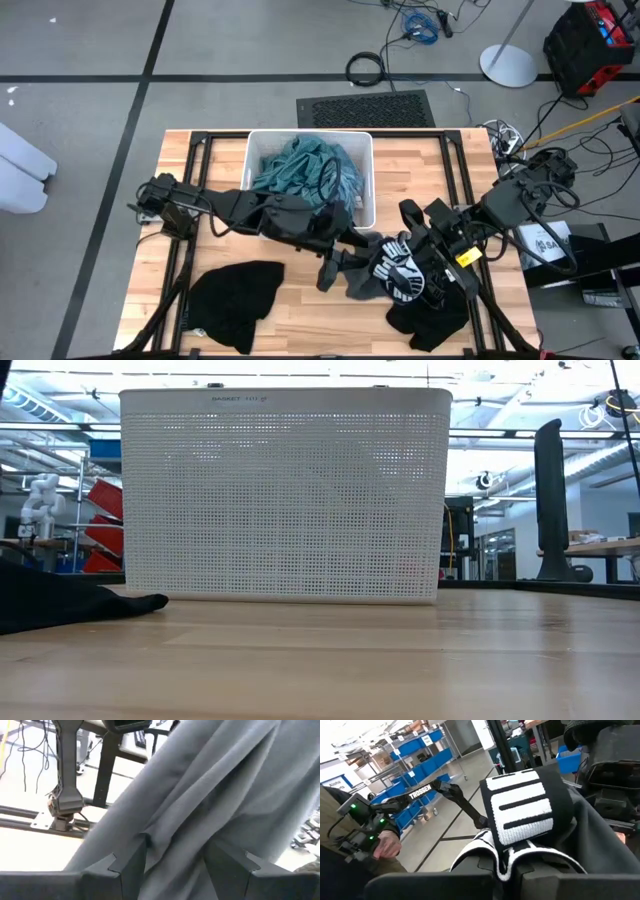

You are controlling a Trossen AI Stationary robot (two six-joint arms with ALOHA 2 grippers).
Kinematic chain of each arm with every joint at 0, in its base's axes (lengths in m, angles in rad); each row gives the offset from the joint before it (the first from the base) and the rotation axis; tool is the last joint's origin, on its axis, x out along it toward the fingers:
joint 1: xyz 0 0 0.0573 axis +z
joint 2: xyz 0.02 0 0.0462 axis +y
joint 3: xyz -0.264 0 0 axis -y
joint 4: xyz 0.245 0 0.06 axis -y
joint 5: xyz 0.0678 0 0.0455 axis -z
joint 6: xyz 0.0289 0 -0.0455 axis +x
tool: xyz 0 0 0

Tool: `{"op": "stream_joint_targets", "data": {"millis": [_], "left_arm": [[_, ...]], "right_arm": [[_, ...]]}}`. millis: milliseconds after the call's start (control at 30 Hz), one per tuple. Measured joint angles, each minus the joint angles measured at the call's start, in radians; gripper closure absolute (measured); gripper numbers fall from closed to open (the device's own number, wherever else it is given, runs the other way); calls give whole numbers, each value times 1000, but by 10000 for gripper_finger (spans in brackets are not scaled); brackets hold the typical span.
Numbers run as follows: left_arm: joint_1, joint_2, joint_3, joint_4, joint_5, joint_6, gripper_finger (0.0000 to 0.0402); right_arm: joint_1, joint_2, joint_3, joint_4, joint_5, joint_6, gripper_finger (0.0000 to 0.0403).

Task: Sort clothes
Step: Put the gray boxer into the white laundry bin

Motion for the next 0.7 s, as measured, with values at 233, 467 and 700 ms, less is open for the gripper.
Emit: {"op": "stream_joint_targets", "data": {"millis": [233, 467, 700], "left_arm": [[43, -4, 0, -6, 174, 13, 204], [110, -78, 1, -51, 208, 34, 204], [101, -82, 1, 38, 268, 26, 204]], "right_arm": [[7, -3, 0, -3, -5, 1, 403], [56, -35, 0, -4, 0, -5, 403], [62, -42, 0, -3, 33, -42, 403]]}}
